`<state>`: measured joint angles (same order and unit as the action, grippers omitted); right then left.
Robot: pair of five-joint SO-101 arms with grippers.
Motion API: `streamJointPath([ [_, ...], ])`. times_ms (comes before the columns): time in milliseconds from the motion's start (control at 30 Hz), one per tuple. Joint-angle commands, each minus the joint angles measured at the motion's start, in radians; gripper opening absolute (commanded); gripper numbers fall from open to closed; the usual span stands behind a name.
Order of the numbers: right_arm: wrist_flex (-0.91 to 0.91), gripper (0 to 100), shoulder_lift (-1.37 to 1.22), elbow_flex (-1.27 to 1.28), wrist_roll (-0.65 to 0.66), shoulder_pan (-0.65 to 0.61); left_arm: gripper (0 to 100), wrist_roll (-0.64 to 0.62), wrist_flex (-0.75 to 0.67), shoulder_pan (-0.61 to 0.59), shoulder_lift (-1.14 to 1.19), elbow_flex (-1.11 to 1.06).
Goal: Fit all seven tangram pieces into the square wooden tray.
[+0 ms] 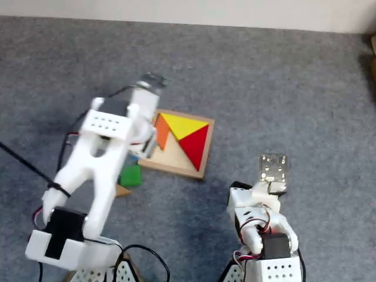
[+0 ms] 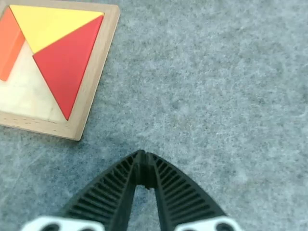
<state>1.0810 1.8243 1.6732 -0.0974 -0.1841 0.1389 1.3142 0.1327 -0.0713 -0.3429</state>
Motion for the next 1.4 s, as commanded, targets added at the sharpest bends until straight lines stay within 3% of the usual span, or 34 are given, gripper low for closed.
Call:
streamJointPath([
  [0,0.001,0.5,0.012,0.140,-0.008,0.015,16,-0.006,-0.028,0.122,-0.042,0.031],
  [233,0.001,0.5,0.012,0.140,-0.008,0.015,16,-0.060,-0.133,0.162,0.061,0.065],
  [500,0.001,0.5,0.012,0.140,-0.008,0.015,16,-0.114,-0.130,0.160,0.306,0.268],
  [800,0.001,0.5,0.012,0.140,-0.008,0.015,16,-0.152,-0.130,0.156,0.421,0.392],
  [1067,0.001,0.5,0.012,0.140,-0.008,0.015,27,-0.192,-0.129,0.134,0.463,0.417],
  [1367,0.001,0.5,0.012,0.140,-0.008,0.015,27,-0.196,0.018,0.088,0.463,0.535],
])
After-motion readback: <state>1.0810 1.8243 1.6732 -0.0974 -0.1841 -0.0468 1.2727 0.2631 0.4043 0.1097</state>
